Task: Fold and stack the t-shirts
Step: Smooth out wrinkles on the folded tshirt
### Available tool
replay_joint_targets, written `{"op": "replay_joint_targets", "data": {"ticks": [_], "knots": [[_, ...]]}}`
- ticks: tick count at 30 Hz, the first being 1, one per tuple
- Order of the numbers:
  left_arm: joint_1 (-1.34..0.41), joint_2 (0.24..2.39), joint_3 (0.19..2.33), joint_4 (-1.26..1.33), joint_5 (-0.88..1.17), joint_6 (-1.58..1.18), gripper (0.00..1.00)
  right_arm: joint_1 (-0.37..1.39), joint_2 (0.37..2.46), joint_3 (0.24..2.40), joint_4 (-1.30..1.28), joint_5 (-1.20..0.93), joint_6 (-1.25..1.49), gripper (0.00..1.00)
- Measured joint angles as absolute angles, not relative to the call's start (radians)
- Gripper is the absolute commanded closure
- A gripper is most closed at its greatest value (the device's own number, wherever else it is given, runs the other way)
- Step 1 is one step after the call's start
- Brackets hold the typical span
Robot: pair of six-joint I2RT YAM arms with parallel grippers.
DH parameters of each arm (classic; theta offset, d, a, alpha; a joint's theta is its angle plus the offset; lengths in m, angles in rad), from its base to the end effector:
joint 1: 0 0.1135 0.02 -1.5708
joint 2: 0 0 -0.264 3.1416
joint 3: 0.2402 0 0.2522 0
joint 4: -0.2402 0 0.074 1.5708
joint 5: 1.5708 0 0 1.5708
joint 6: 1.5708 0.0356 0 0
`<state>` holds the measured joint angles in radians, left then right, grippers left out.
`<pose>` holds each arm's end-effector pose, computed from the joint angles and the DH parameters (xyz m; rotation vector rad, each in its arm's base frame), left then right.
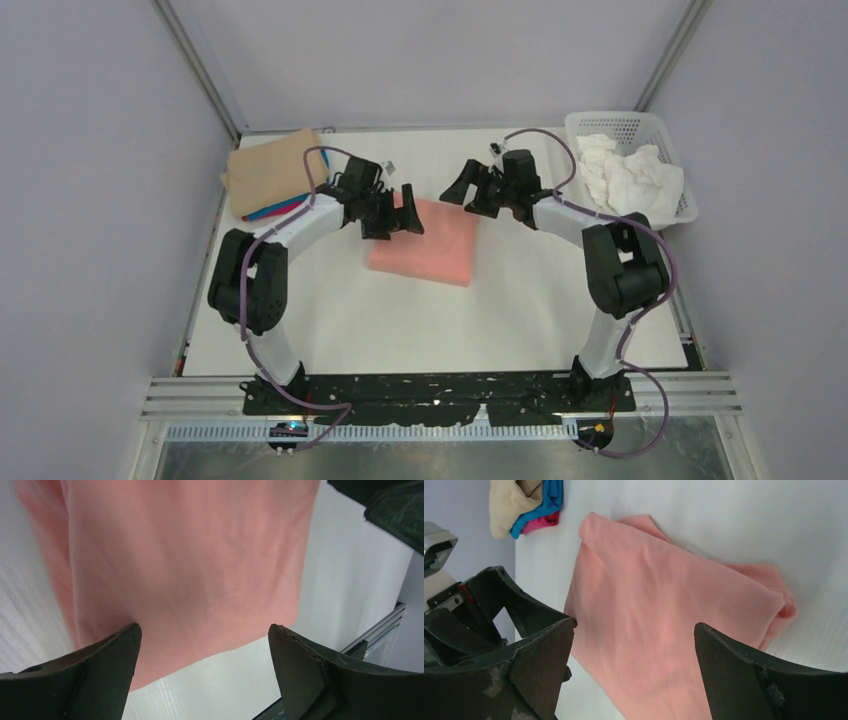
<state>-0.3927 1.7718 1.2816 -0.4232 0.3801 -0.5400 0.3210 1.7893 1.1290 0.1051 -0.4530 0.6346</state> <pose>0.3483 -0.1586 0.2250 -0.0211 2.5997 -0.8436 0.3724 0.1402 0.2125 0.0657 2.2438 1.0254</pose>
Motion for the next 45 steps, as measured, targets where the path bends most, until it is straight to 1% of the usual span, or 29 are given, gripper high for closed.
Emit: {"op": "replay_joint_targets", "data": {"ticks": [4,9,16,21,24,28,30,32,35,39,43,45], "knots": [[-0.390,1.772,1.196,-0.415,0.340,-0.538,0.00,0.327,1.907,1.185,0.119,-0.451,0.647,0.05],[-0.381,1.772,1.085,-0.371,0.349,-0.549,0.00,0.327,1.984,1.221,0.088,-0.424,0.645,0.05],[-0.389,1.694,0.970,-0.261,0.348,-0.576,0.01,0.330,2.019,1.285,0.045,-0.405,0.604,0.05],[-0.439,1.642,0.960,-0.319,0.268,-0.593,0.00,0.337,2.006,1.380,-0.097,-0.350,0.475,0.05],[-0.459,1.554,0.959,-0.387,0.176,-0.595,0.01,0.339,1.916,1.369,-0.165,-0.274,0.404,0.05],[-0.442,1.419,0.984,-0.427,0.052,-0.592,0.00,0.338,1.627,1.230,-0.165,-0.156,0.352,0.05],[-0.411,1.429,1.033,-0.432,0.030,-0.590,0.00,0.328,1.451,1.120,-0.117,-0.127,0.360,0.05],[-0.369,1.497,1.107,-0.436,0.041,-0.586,0.01,0.300,1.331,1.017,-0.052,-0.134,0.388,0.05],[-0.319,1.630,1.196,-0.425,0.105,-0.572,0.00,0.209,1.272,0.903,0.006,-0.191,0.436,0.05],[-0.294,1.774,1.249,-0.448,0.120,-0.562,0.06,0.117,1.283,0.781,-0.006,-0.251,0.481,0.05],[-0.295,1.868,1.292,-0.488,0.116,-0.550,0.19,0.115,1.274,0.748,-0.038,-0.296,0.493,0.05],[-0.295,1.916,1.332,-0.501,0.129,-0.546,0.23,0.118,1.251,0.748,-0.038,-0.306,0.495,0.05]]}}
